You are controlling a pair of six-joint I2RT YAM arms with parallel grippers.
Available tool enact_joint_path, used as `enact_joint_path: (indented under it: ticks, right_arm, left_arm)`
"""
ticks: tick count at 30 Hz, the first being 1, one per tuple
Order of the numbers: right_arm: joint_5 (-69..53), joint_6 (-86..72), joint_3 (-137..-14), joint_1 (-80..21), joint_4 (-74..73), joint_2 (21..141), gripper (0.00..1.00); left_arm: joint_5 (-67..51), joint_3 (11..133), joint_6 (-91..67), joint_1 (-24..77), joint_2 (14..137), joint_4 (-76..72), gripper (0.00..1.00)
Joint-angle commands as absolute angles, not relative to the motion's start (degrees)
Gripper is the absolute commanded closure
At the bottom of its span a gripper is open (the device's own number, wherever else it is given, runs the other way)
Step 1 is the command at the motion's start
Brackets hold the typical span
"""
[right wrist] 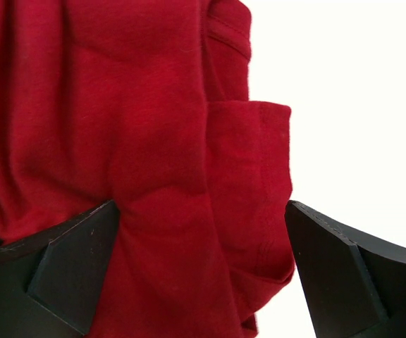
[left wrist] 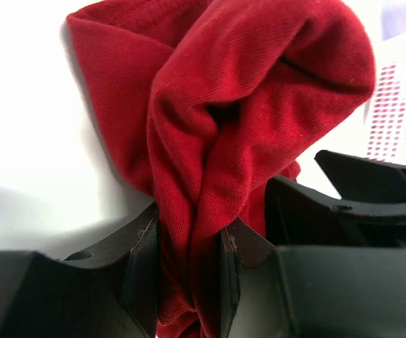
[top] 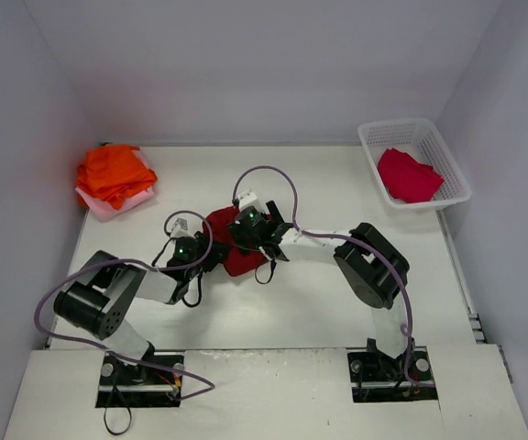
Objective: Fold and stack the t-shirts
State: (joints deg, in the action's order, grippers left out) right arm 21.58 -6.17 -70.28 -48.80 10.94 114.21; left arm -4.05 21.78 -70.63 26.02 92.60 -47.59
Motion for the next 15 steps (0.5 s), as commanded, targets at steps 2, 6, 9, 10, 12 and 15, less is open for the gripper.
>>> enact_joint_path:
  ticks: [2,6,9,10,12,15]
  right_arm:
    - [23.5,-5.6,-69.2,-48.1,8.4,111.1,0.00]
    - [23.9,-5.3,-68.6,-47.6,8.3,109.6,0.00]
    - [24.2,-5.1,-68.2,-47.3,8.3,108.3,0.00]
    - [24.3,-5.1,-67.9,-47.3,8.4,107.6,0.00]
    - [24.3,-5.1,-67.6,-47.1,8.3,107.1,0.00]
    - [24.4,-5.1,-67.1,-46.9,8.3,106.1,0.00]
  left_arm:
    - [-0.5,22.5,-64.0,26.7,83.9,-28.8,1.00]
    - [3.7,24.2,-61.4,26.6,76.7,-18.8,1.00]
    - [5.0,25.0,-60.3,26.6,72.7,-15.4,1.00]
    - [5.2,25.0,-60.2,26.6,71.2,-14.9,1.00]
    - [5.4,25.0,-60.0,26.6,70.1,-13.5,1.00]
    - [5.9,25.0,-59.8,26.6,67.9,-12.0,1.00]
